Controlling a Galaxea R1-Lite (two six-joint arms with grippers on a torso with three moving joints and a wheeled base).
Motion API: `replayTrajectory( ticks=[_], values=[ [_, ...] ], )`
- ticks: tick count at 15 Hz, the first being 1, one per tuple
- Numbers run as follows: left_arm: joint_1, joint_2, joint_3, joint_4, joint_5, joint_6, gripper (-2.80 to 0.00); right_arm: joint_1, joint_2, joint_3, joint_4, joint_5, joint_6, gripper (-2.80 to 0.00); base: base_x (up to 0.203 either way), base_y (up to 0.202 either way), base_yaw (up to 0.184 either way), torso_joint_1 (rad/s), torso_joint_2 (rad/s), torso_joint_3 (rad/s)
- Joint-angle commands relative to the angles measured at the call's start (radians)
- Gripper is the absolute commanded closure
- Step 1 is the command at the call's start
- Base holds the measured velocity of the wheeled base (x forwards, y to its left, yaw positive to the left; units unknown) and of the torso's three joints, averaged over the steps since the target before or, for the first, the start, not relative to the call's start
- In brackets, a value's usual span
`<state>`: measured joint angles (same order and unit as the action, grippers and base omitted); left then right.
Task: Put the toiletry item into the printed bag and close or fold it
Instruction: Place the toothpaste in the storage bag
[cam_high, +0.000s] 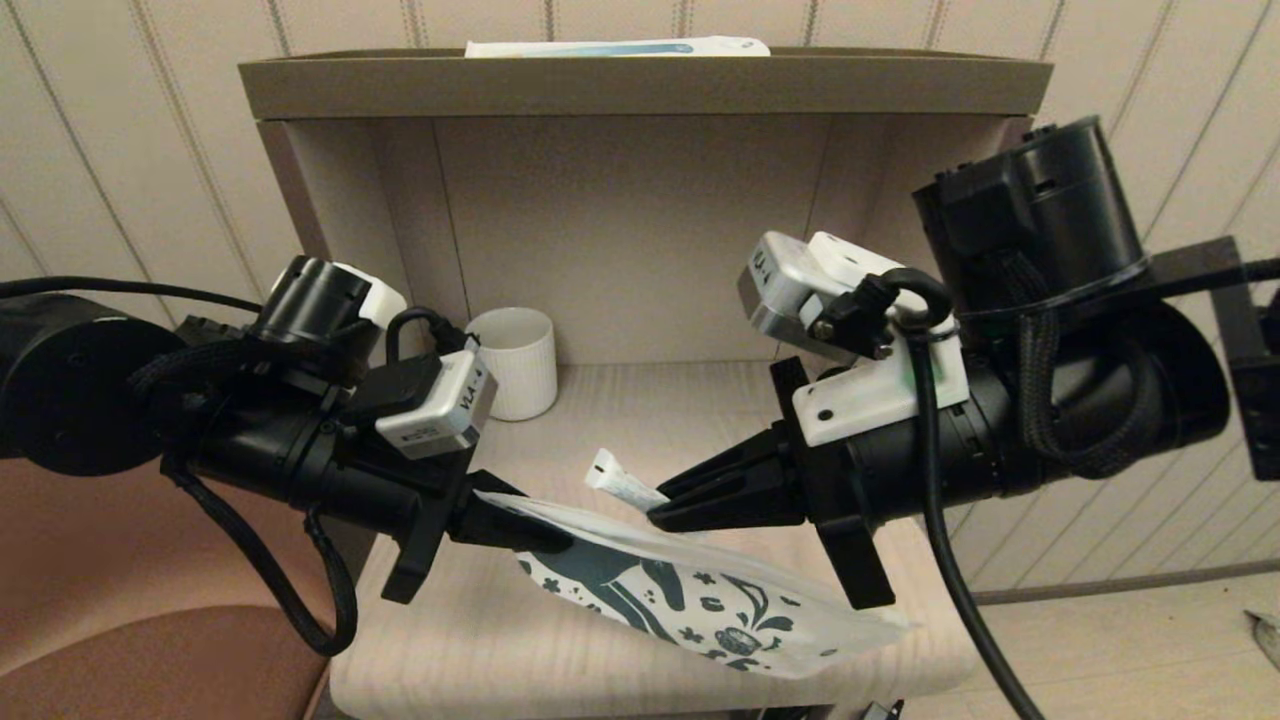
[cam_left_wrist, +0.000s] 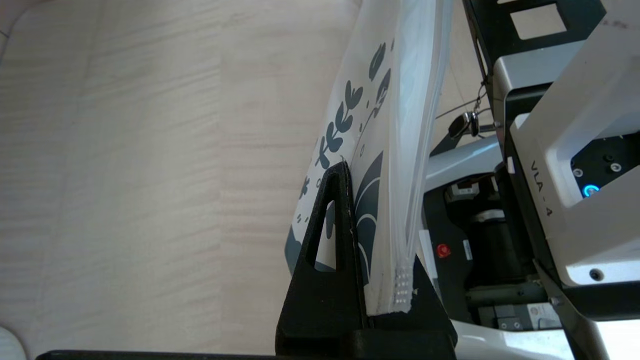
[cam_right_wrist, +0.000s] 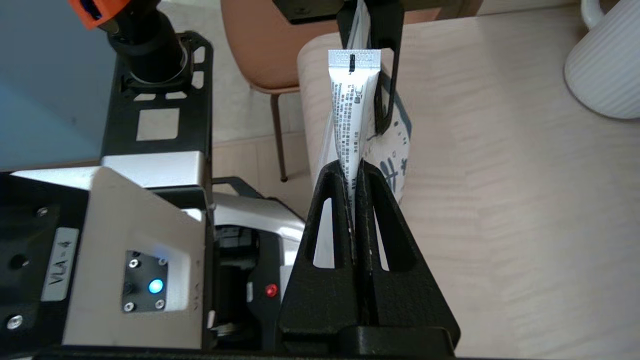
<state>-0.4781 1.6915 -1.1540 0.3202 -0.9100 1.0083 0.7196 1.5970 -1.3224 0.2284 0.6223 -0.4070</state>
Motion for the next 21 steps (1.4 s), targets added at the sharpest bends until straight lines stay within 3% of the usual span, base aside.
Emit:
replayTrajectory(
  ticks=[1,21],
  values=[
    [0.001,0.002,0.002,0.002,-0.004,0.006,0.0,0.0,0.003,0.02,-0.023,0.006,-0.003,0.0,0.0,0.0,0.0,0.0,0.0,0.0],
    [0.002,0.016,-0.007,0.0,-0.015,0.001,0.0,-0.014,-0.008,0.093,-0.092,0.014,-0.005,0.0,0.0,0.0,0.0,0.0,0.0,0.0]
  ],
)
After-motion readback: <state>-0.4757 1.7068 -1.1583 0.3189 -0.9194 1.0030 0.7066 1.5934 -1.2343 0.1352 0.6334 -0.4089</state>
